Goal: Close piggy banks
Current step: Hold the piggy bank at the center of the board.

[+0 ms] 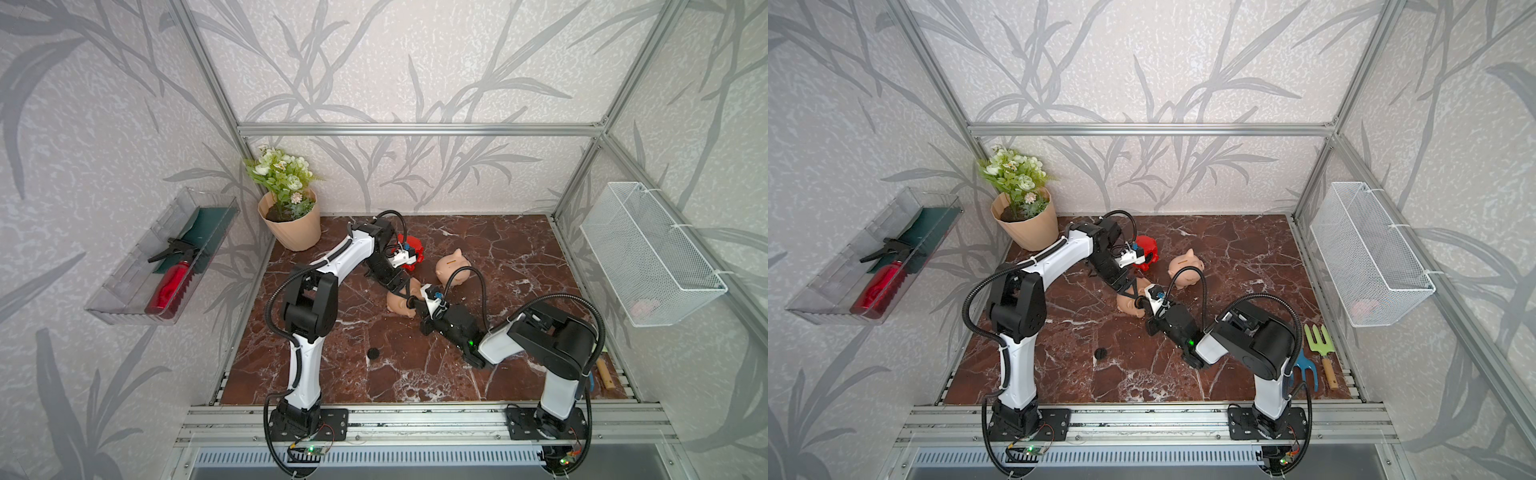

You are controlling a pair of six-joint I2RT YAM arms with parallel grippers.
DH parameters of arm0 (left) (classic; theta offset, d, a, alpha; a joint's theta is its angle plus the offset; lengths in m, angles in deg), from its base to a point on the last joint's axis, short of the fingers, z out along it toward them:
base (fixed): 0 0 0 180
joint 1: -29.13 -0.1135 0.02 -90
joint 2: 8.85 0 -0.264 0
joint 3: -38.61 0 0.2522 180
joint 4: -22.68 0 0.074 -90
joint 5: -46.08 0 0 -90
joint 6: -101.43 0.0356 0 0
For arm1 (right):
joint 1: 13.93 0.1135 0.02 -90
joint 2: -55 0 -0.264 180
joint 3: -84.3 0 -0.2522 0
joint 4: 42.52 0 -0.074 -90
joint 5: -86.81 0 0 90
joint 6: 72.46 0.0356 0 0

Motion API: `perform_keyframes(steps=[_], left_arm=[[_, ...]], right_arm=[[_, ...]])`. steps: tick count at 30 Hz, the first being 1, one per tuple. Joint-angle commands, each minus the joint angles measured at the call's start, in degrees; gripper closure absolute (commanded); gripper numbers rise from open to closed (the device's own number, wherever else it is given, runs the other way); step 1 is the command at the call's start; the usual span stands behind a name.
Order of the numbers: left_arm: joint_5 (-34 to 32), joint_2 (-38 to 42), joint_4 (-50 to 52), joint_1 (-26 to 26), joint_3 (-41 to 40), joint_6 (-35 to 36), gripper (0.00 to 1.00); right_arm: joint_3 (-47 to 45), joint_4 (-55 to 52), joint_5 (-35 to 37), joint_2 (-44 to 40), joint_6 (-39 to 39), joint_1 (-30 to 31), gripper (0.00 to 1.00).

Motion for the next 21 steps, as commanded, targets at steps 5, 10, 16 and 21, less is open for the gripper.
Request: perform_keyframes(steps=[5, 10, 16, 21], left_arm=[[-0.01, -1.35, 1.98, 0.33, 0.22, 0.89, 0.12], [-0.02, -1.49, 2.17, 0.30, 0.19, 0.86, 0.12], [-0.04, -1.53, 2.26, 0.25, 0.41, 0.82, 0.12], [0.15, -1.56, 2.43, 0.29, 0.39, 0.87, 0.12]], right_arm=[[1.25, 0.69, -0.49, -0.01, 0.77, 0.38, 1.00], [1.64, 0.50, -0.69, -0.35, 0.85, 0.37, 1.00], [2.27, 0.00, -0.81, -0.37, 0.84, 0.38, 1.00], [2.54, 0.08, -0.09, 0.63, 0.82, 0.37, 1.00]])
